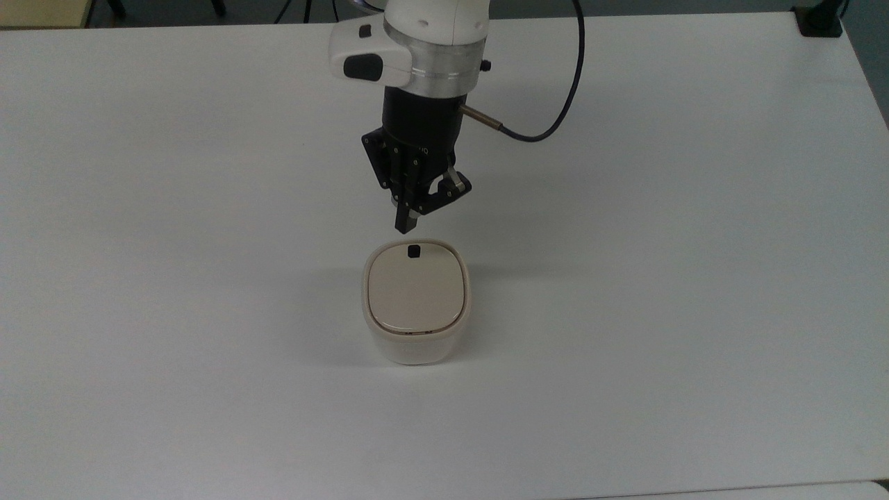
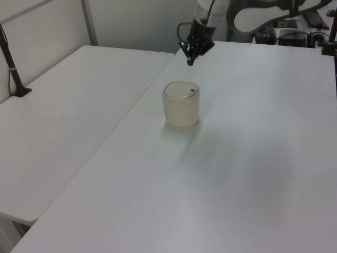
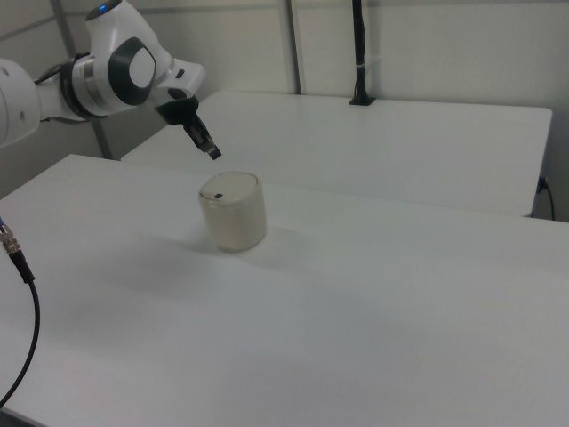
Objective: Open the trash bin
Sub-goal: 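Move the gripper down over the dark tab on the bin lid, then hook the gripper fingertips under the lid tab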
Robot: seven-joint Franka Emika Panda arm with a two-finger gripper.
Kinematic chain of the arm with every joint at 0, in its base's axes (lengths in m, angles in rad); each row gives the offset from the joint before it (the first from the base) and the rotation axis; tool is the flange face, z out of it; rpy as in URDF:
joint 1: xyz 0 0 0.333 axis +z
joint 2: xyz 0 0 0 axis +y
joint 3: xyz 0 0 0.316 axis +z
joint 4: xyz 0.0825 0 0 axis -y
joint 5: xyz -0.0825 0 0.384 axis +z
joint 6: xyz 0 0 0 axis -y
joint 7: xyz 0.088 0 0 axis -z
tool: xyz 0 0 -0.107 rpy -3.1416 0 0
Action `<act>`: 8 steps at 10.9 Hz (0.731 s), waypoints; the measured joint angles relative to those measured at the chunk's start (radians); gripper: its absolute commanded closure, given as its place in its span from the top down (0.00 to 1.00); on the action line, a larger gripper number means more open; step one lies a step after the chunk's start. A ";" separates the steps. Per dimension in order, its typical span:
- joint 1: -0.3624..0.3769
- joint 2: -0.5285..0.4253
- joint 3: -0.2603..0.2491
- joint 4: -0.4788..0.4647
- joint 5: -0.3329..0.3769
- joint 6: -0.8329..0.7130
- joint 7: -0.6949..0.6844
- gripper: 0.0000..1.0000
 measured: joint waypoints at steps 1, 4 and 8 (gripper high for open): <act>0.000 0.012 0.000 0.000 -0.008 0.004 0.005 0.00; 0.007 0.047 0.000 0.000 -0.026 0.004 0.007 0.00; 0.026 0.082 0.000 -0.005 -0.052 0.004 0.012 0.00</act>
